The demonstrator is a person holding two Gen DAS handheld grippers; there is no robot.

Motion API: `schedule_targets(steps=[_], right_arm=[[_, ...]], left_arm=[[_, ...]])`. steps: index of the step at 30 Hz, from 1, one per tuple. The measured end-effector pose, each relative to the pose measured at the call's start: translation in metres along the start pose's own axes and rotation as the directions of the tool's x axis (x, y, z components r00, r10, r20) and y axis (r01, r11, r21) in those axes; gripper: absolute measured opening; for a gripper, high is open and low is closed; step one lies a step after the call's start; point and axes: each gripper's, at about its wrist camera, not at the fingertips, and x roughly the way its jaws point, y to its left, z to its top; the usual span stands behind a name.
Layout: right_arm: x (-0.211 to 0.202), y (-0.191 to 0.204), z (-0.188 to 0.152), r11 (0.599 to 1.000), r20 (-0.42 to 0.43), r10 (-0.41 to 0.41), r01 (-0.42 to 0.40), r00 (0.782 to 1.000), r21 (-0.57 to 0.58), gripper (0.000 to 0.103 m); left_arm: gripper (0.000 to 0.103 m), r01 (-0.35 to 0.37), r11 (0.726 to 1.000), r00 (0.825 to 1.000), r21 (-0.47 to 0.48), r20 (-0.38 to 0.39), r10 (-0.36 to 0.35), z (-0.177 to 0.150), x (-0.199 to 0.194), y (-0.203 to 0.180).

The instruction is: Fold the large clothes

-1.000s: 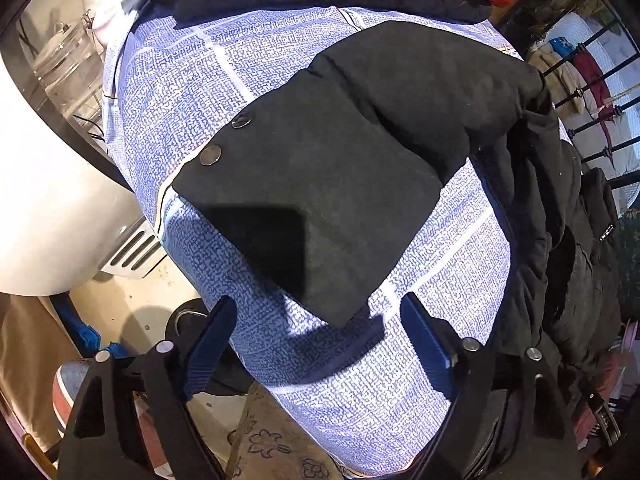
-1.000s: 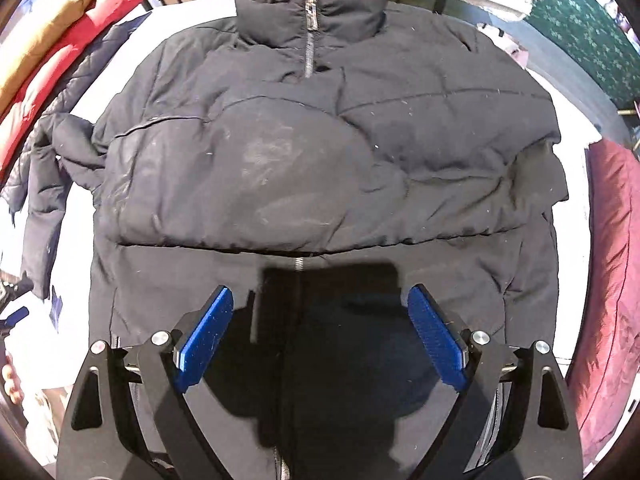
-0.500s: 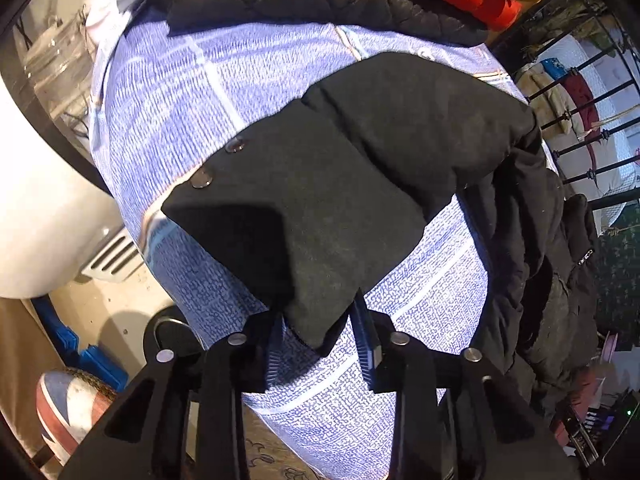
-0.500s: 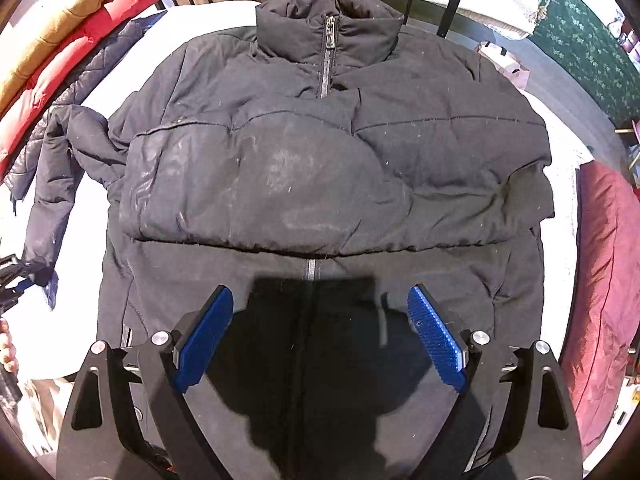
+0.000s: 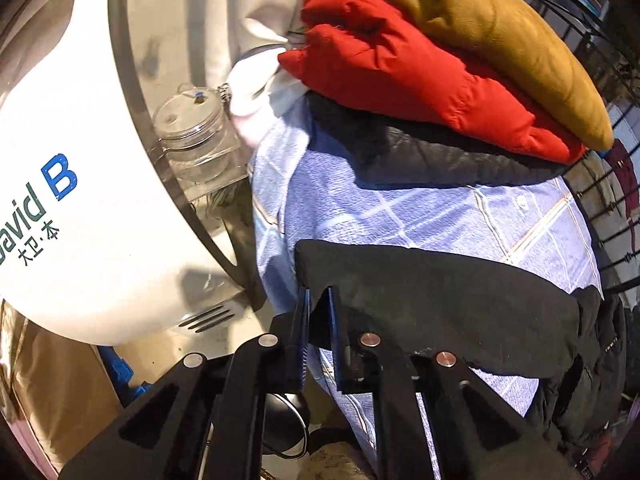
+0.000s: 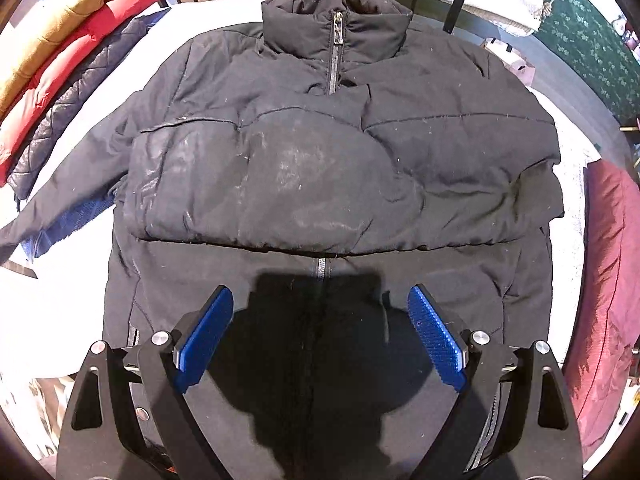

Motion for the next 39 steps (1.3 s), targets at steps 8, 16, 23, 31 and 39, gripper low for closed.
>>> schedule_targets(steps=[8, 16, 23, 31, 39], right_arm=[[0.004, 0.002, -0.001, 1.000, -0.027, 0.000, 0.000, 1.000, 0.003, 0.088], [0.011, 0.001, -0.006, 1.000, -0.058, -0.009, 0.010, 0.998, 0.013, 0.088], [0.006, 0.016, -0.004, 0.999, -0.048, -0.011, 0.009, 0.999, -0.051, 0.088], [0.005, 0.019, -0.008, 0.999, -0.059, -0.005, 0.002, 0.998, -0.051, 0.088], [0.006, 0.025, -0.008, 0.997, -0.067, -0.003, -0.002, 0.998, -0.073, 0.088]], left_arm=[[0.033, 0.053, 0.998, 0.998, -0.031, -0.013, -0.053, -0.020, 0.002, -0.019], [0.066, 0.325, 0.921, 0.923, -0.218, -0.140, -0.359, -0.082, 0.026, -0.051], [0.064, 0.281, 0.777, 0.910, -0.563, -0.099, -0.402, -0.113, 0.074, -0.015], [0.064, 0.228, 0.750, 0.929, -0.621, -0.091, -0.358, -0.115, 0.091, 0.022], [0.038, 0.185, 0.829, 0.969, -0.528, -0.043, -0.243, -0.087, 0.077, 0.011]])
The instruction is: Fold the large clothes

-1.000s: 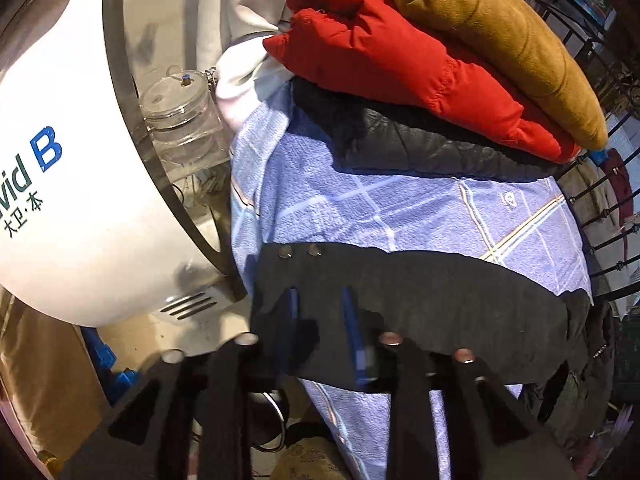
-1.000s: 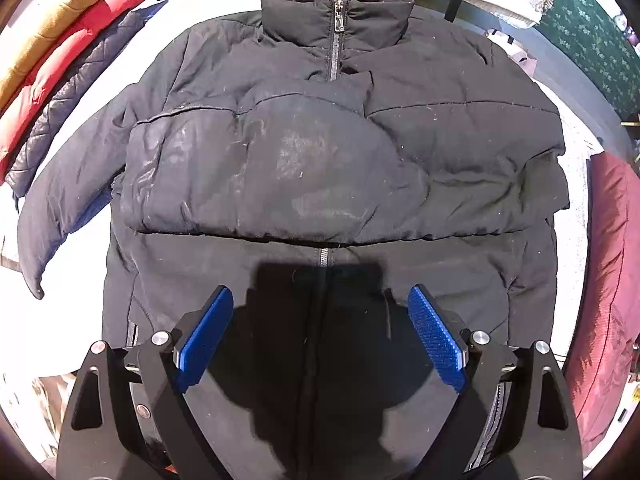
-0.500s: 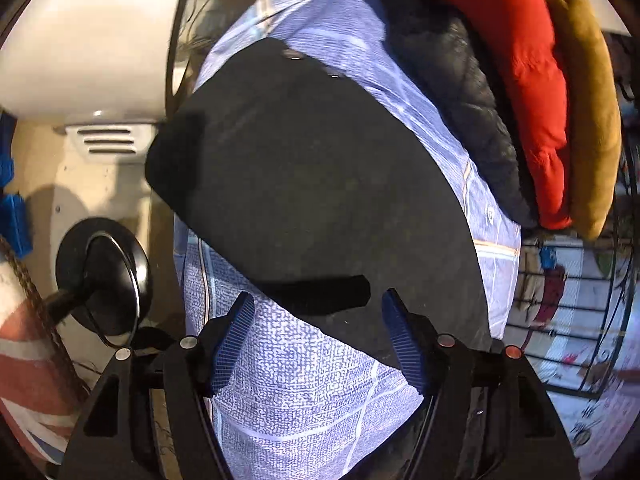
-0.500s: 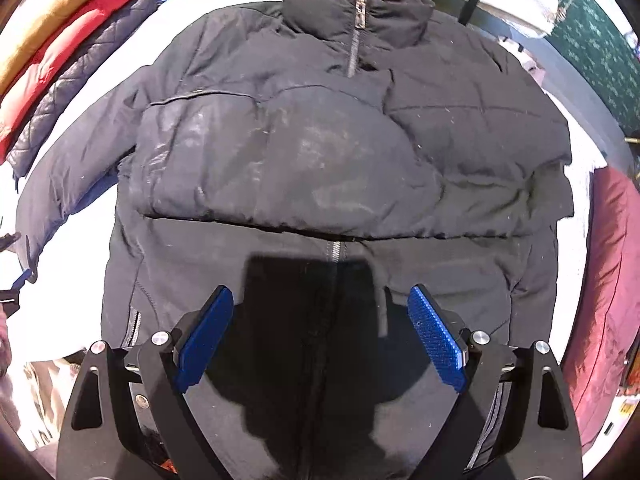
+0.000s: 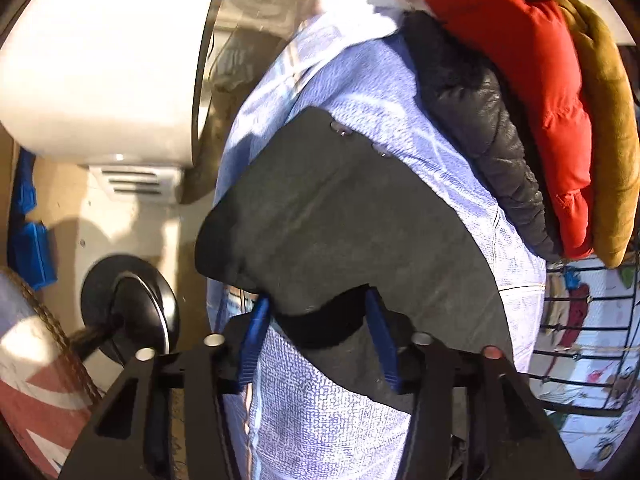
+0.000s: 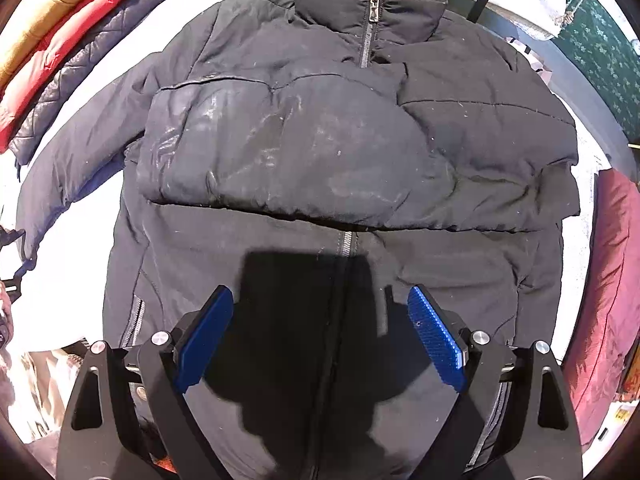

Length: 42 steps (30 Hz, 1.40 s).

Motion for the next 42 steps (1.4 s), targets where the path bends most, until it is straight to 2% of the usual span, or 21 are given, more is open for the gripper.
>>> schedule_targets(steps=[2, 5, 8, 10, 12, 15, 17, 19, 21, 22, 23, 24, 25, 27, 29, 31, 33, 35, 38, 40, 42], right_arm=[[-0.001, 0.000, 0.001, 1.000, 0.006, 0.003, -0.003, 1.000, 0.003, 0.088], [-0.004, 0.002, 0.000, 1.000, 0.016, 0.009, -0.009, 1.000, 0.004, 0.088], [-0.004, 0.000, -0.001, 1.000, 0.017, 0.016, -0.016, 1.000, 0.007, 0.088], [-0.003, -0.003, -0.001, 1.000, 0.017, 0.018, -0.019, 1.000, 0.010, 0.088], [-0.005, -0.004, -0.001, 1.000, 0.023, 0.022, -0.022, 0.999, 0.011, 0.088], [-0.008, -0.007, -0.001, 0.999, 0.037, 0.026, -0.026, 0.999, 0.021, 0.088], [-0.010, -0.009, -0.001, 0.999, 0.045, 0.030, -0.031, 0.999, 0.034, 0.088], [-0.014, -0.014, -0.003, 0.998, 0.054, 0.031, -0.033, 0.998, 0.047, 0.088], [-0.017, -0.020, -0.005, 0.998, 0.062, 0.028, -0.031, 0.998, 0.053, 0.088], [-0.018, -0.022, -0.006, 0.998, 0.064, 0.025, -0.029, 0.998, 0.057, 0.088], [-0.017, -0.026, -0.008, 0.997, 0.062, 0.021, -0.025, 0.998, 0.067, 0.088], [-0.017, -0.029, -0.009, 0.997, 0.057, 0.020, -0.024, 0.998, 0.076, 0.088], [-0.015, -0.033, -0.011, 0.996, 0.050, 0.019, -0.023, 0.999, 0.088, 0.088], [-0.011, -0.038, -0.014, 0.994, 0.035, 0.015, -0.019, 0.999, 0.105, 0.088], [-0.007, -0.040, -0.017, 0.994, 0.018, 0.009, -0.011, 1.000, 0.106, 0.088], [-0.002, -0.037, -0.019, 0.996, -0.005, 0.005, -0.004, 1.000, 0.090, 0.088], [0.000, -0.031, -0.018, 0.998, -0.016, -0.001, 0.002, 1.000, 0.059, 0.088], [0.000, -0.023, -0.015, 1.000, -0.019, -0.006, 0.006, 1.000, 0.025, 0.088], [-0.002, -0.008, -0.009, 1.000, -0.016, -0.005, 0.005, 1.000, -0.018, 0.088], [-0.005, 0.002, -0.004, 0.999, -0.009, 0.000, 0.000, 1.000, -0.042, 0.088], [-0.009, 0.012, 0.000, 0.998, 0.002, 0.004, -0.003, 1.000, -0.070, 0.088]], left_arm=[[0.025, -0.004, 1.000, 0.999, 0.028, 0.046, 0.002, -0.003, -0.014, -0.008], [0.018, 0.027, 0.992, 0.996, 0.120, 0.084, -0.037, -0.008, -0.036, -0.029], [0.008, 0.070, 0.963, 0.989, 0.262, 0.109, -0.102, -0.014, -0.059, -0.064], [0.001, 0.129, 0.935, 0.979, 0.331, 0.108, -0.174, -0.019, -0.074, -0.093], [0.000, 0.210, 0.879, 0.957, 0.429, 0.094, -0.274, -0.029, -0.091, -0.131], [0.000, 0.283, 0.768, 0.929, 0.574, 0.036, -0.369, -0.055, -0.108, -0.203], [0.000, 0.350, 0.716, 0.907, 0.604, -0.026, -0.420, -0.071, -0.114, -0.237], [0.000, 0.371, 0.693, 0.901, 0.618, -0.061, -0.429, -0.084, -0.115, -0.255], [0.002, 0.340, 0.692, 0.910, 0.636, -0.039, -0.412, -0.096, -0.111, -0.253], [0.011, 0.320, 0.698, 0.921, 0.640, -0.039, -0.386, -0.099, -0.104, -0.249], [0.037, 0.287, 0.725, 0.941, 0.626, -0.040, -0.337, -0.100, -0.092, -0.236], [0.050, 0.276, 0.753, 0.950, 0.597, -0.048, -0.309, -0.096, -0.083, -0.222], [0.054, 0.281, 0.784, 0.952, 0.553, -0.058, -0.300, -0.092, -0.073, -0.205], [0.054, 0.243, 0.866, 0.969, 0.438, -0.061, -0.241, -0.078, -0.053, -0.161], [0.055, 0.214, 0.937, 0.977, 0.276, -0.073, -0.201, -0.061, -0.034, -0.112], [0.055, 0.190, 0.977, 0.981, 0.094, -0.064, -0.185, -0.041, -0.021, -0.065], [0.055, 0.174, 0.981, 0.984, -0.087, -0.026, -0.177, -0.022, -0.014, -0.014], [0.055, 0.175, 0.962, 0.984, -0.207, 0.009, -0.177, -0.008, -0.010, 0.025], [0.055, 0.180, 0.931, 0.983, -0.318, 0.022, -0.182, 0.008, 0.000, 0.057], [0.055, 0.228, 0.899, 0.973, -0.375, 0.049, -0.226, 0.017, 0.003, 0.065], [0.055, 0.258, 0.883, 0.965, -0.392, 0.063, -0.254, 0.024, 0.007, 0.062]])
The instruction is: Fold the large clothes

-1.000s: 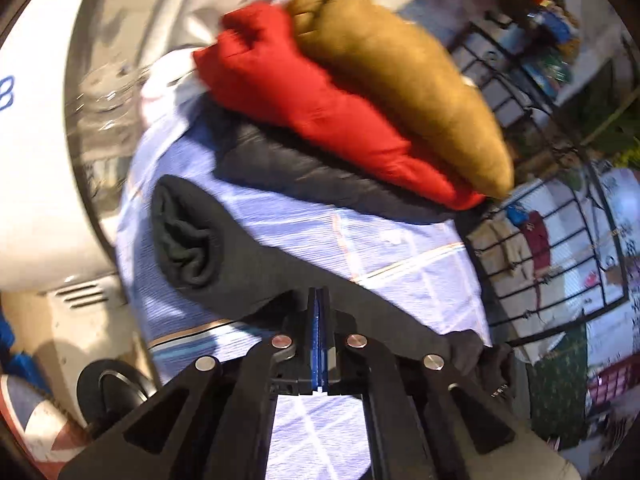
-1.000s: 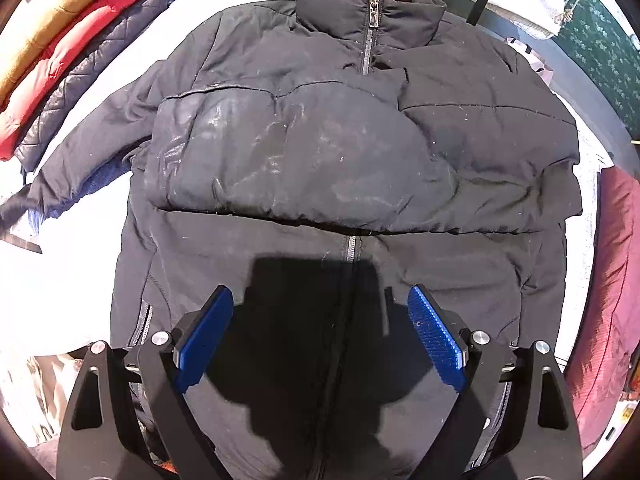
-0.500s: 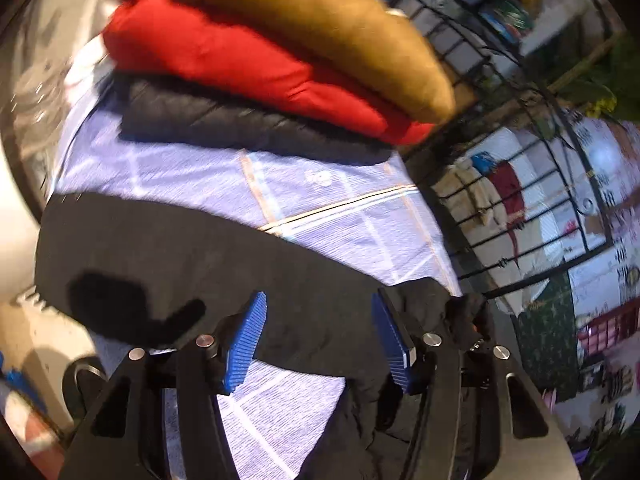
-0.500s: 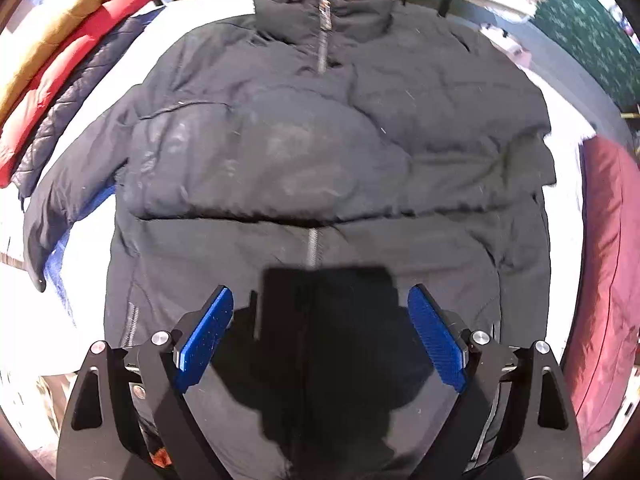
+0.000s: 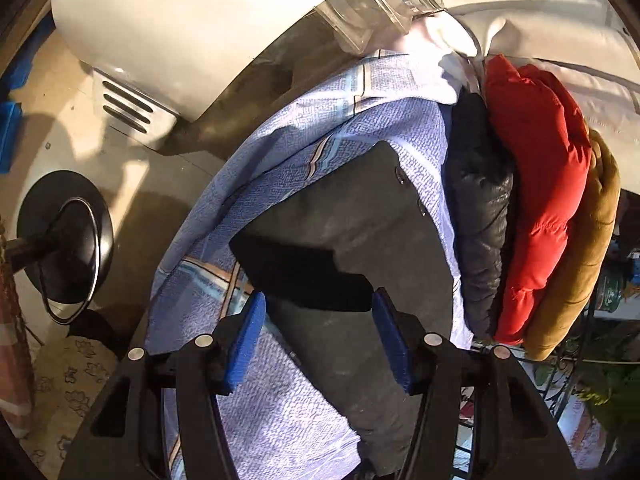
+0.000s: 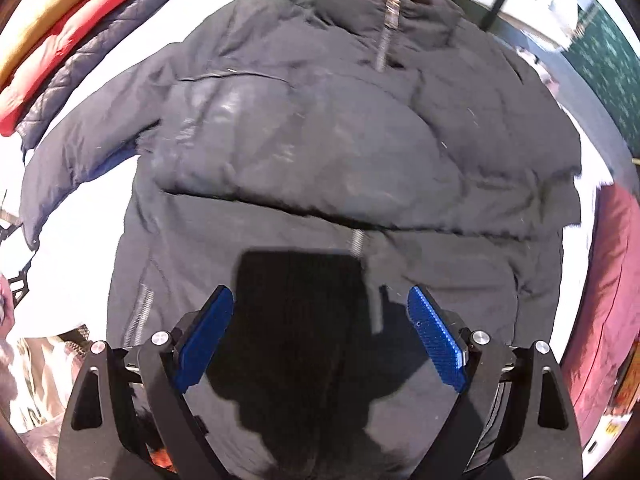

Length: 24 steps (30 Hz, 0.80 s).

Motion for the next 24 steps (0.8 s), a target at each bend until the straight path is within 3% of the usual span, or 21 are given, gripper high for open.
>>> schedule_targets(steps=[4, 6, 8, 11, 14, 18, 20, 21, 22, 24], right_arm=[[-0.003, 0.015, 0.001, 0.999, 0.005, -0.003, 0.003, 1.000, -0.044, 0.088], [-0.002, 0.017, 0.001, 0.999, 0.002, -0.004, 0.004, 1.000, -0.042, 0.088], [-0.001, 0.014, -0.001, 1.000, -0.001, -0.003, 0.003, 1.000, -0.029, 0.088], [0.001, 0.008, -0.003, 1.000, -0.004, -0.002, 0.002, 1.000, 0.000, 0.088], [-0.001, 0.003, -0.004, 1.000, 0.001, -0.002, 0.002, 1.000, 0.015, 0.088], [-0.004, 0.001, -0.004, 1.000, 0.015, -0.001, 0.001, 1.000, 0.016, 0.088], [-0.006, 0.000, -0.003, 1.000, 0.026, 0.006, -0.006, 1.000, 0.018, 0.088], [-0.006, 0.000, -0.003, 1.000, 0.030, 0.011, -0.011, 0.999, 0.021, 0.088], [-0.007, -0.001, -0.003, 1.000, 0.035, 0.012, -0.013, 0.999, 0.024, 0.088], [-0.011, -0.004, -0.003, 0.999, 0.051, 0.015, -0.017, 0.999, 0.036, 0.088]], left_arm=[[0.054, -0.011, 1.000, 1.000, 0.018, -0.022, 0.011, 0.000, 0.011, -0.015], [0.045, -0.011, 1.000, 1.000, 0.020, -0.017, 0.011, -0.002, 0.010, -0.017], [0.027, -0.019, 0.999, 1.000, 0.039, -0.017, 0.020, -0.001, 0.009, -0.014], [0.015, -0.017, 0.996, 0.999, 0.083, -0.026, 0.019, 0.003, 0.006, -0.012], [0.009, -0.037, 0.980, 0.999, 0.196, -0.011, 0.040, 0.001, -0.001, -0.029], [0.008, 0.053, 0.958, 0.999, 0.282, -0.005, -0.054, -0.010, -0.021, -0.070], [0.008, 0.094, 0.904, 0.995, 0.418, -0.015, -0.096, -0.030, -0.034, -0.115], [0.008, 0.119, 0.851, 0.992, 0.511, -0.026, -0.123, -0.047, -0.042, -0.143], [0.008, 0.140, 0.797, 0.989, 0.588, -0.039, -0.145, -0.063, -0.048, -0.166], [0.008, 0.216, 0.641, 0.973, 0.736, -0.113, -0.199, -0.116, -0.058, -0.220]])
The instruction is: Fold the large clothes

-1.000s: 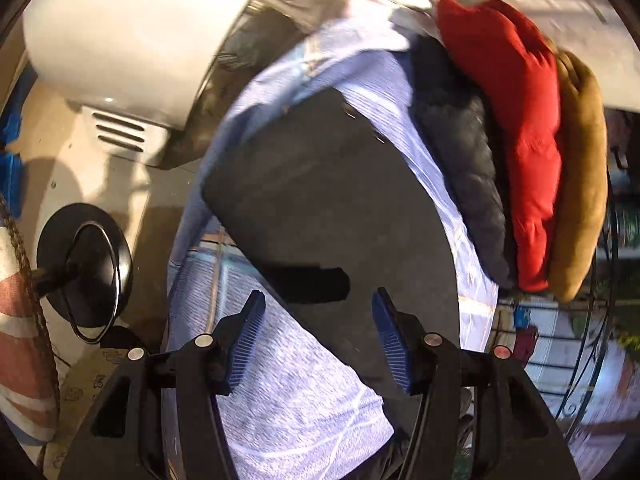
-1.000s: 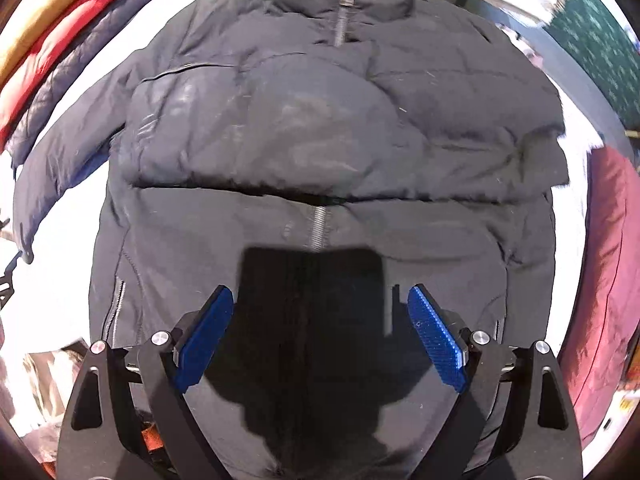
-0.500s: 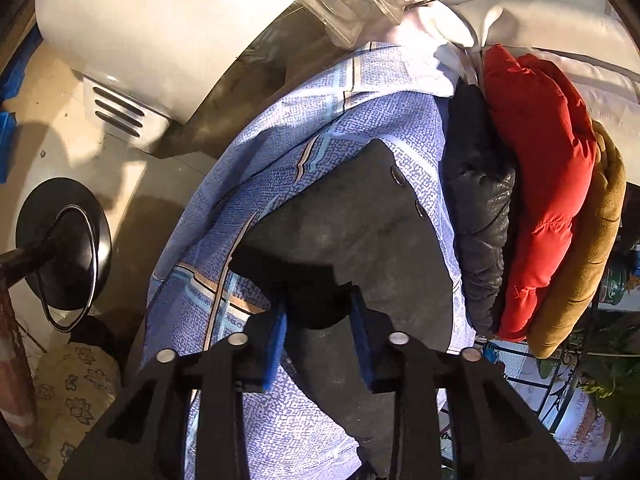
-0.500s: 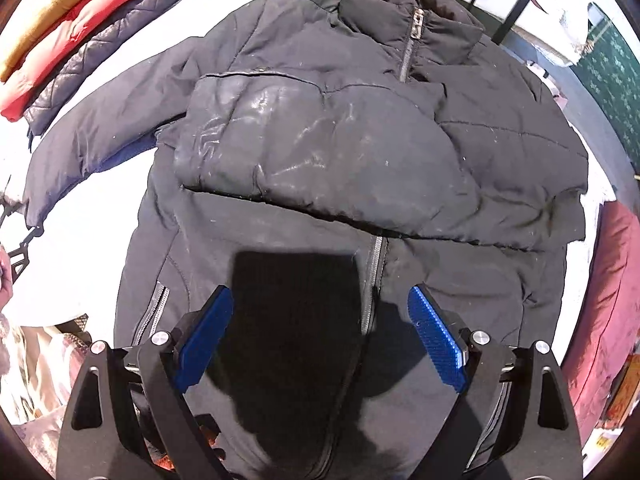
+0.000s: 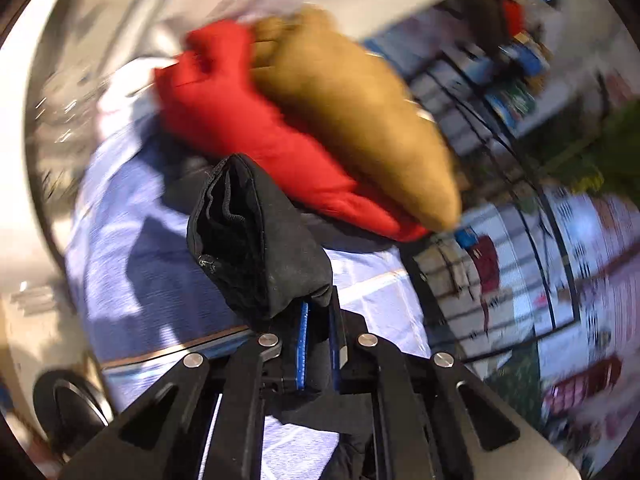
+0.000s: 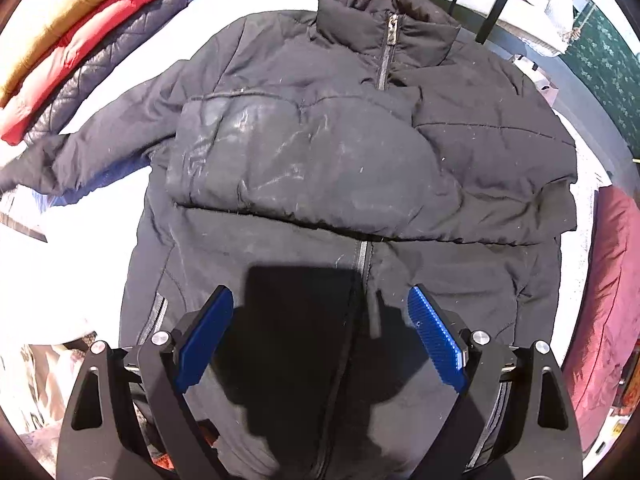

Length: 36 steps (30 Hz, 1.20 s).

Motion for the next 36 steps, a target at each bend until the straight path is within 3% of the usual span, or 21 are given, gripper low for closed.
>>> schedule_targets(steps=[3, 5, 7, 9, 10, 11, 12, 13, 14, 15, 18, 20, 23, 27, 30, 34, 36], right_arm=[[-0.006, -0.008, 0.002, 0.999, 0.025, 0.009, -0.010, 1.000, 0.036, 0.088], [-0.010, -0.017, 0.002, 0.998, 0.040, 0.004, -0.006, 0.999, 0.062, 0.088], [-0.015, -0.031, 0.002, 0.994, 0.057, -0.010, 0.004, 0.998, 0.105, 0.088], [-0.020, -0.052, 0.000, 0.986, 0.069, -0.021, 0.009, 0.997, 0.166, 0.088], [-0.022, -0.061, -0.001, 0.981, 0.071, -0.027, 0.013, 0.997, 0.192, 0.088], [-0.024, -0.073, -0.002, 0.975, 0.073, -0.035, 0.019, 0.997, 0.221, 0.088], [-0.025, -0.086, -0.003, 0.966, 0.074, -0.045, 0.024, 0.996, 0.256, 0.088], [-0.027, -0.098, -0.004, 0.958, 0.073, -0.053, 0.029, 0.996, 0.286, 0.088], [-0.029, -0.110, -0.006, 0.948, 0.073, -0.060, 0.033, 0.996, 0.316, 0.088], [-0.031, -0.118, -0.008, 0.941, 0.075, -0.062, 0.033, 0.995, 0.337, 0.088], [-0.033, -0.143, -0.013, 0.915, 0.075, -0.068, 0.032, 0.995, 0.402, 0.088], [-0.031, -0.154, -0.015, 0.903, 0.071, -0.064, 0.027, 0.995, 0.429, 0.088], [-0.026, -0.164, -0.016, 0.889, 0.065, -0.049, 0.014, 0.997, 0.458, 0.088], [-0.024, -0.164, -0.002, 0.889, 0.087, -0.041, -0.003, 0.995, 0.457, 0.088], [-0.023, -0.168, 0.023, 0.892, 0.131, -0.057, -0.008, 0.990, 0.451, 0.088], [-0.019, -0.177, 0.058, 0.886, 0.179, -0.142, 0.045, 0.974, 0.462, 0.088], [-0.012, -0.182, 0.075, 0.892, 0.176, -0.155, 0.062, 0.972, 0.447, 0.079]], left_arm=[[0.008, 0.203, 0.957, 0.978, 0.209, -0.093, -0.187, -0.018, 0.019, -0.110], [0.008, 0.326, 0.905, 0.940, 0.273, -0.197, -0.279, -0.047, 0.035, -0.169], [0.008, 0.420, 0.849, 0.895, 0.321, -0.302, -0.329, -0.087, 0.051, -0.219], [0.009, 0.490, 0.793, 0.844, 0.363, -0.427, -0.325, -0.140, 0.071, -0.262], [0.011, 0.504, 0.774, 0.826, 0.383, -0.476, -0.302, -0.165, 0.080, -0.276], [0.016, 0.507, 0.763, 0.812, 0.401, -0.520, -0.266, -0.192, 0.090, -0.289], [0.022, 0.522, 0.751, 0.786, 0.403, -0.570, -0.240, -0.219, 0.100, -0.299], [0.037, 0.545, 0.738, 0.754, 0.398, -0.617, -0.224, -0.240, 0.108, -0.305], [0.060, 0.545, 0.730, 0.742, 0.412, -0.642, -0.192, -0.256, 0.112, -0.310], [0.069, 0.539, 0.722, 0.738, 0.434, -0.656, -0.157, -0.271, 0.115, -0.314], [0.073, 0.581, 0.683, 0.705, 0.442, -0.693, -0.151, -0.296, 0.108, -0.317], [0.083, 0.588, 0.665, 0.705, 0.461, -0.695, -0.141, -0.301, 0.102, -0.312], [0.084, 0.546, 0.694, 0.730, 0.469, -0.673, -0.120, -0.291, 0.102, -0.291], [0.084, 0.378, 0.744, 0.810, 0.551, -0.587, 0.023, -0.262, 0.103, -0.245], [0.084, 0.268, 0.757, 0.845, 0.596, -0.523, 0.112, -0.242, 0.102, -0.211], [0.084, 0.163, 0.790, 0.848, 0.591, -0.493, 0.194, -0.223, 0.096, -0.167], [0.084, 0.119, 0.807, 0.845, 0.578, -0.487, 0.224, -0.219, 0.093, -0.151]])
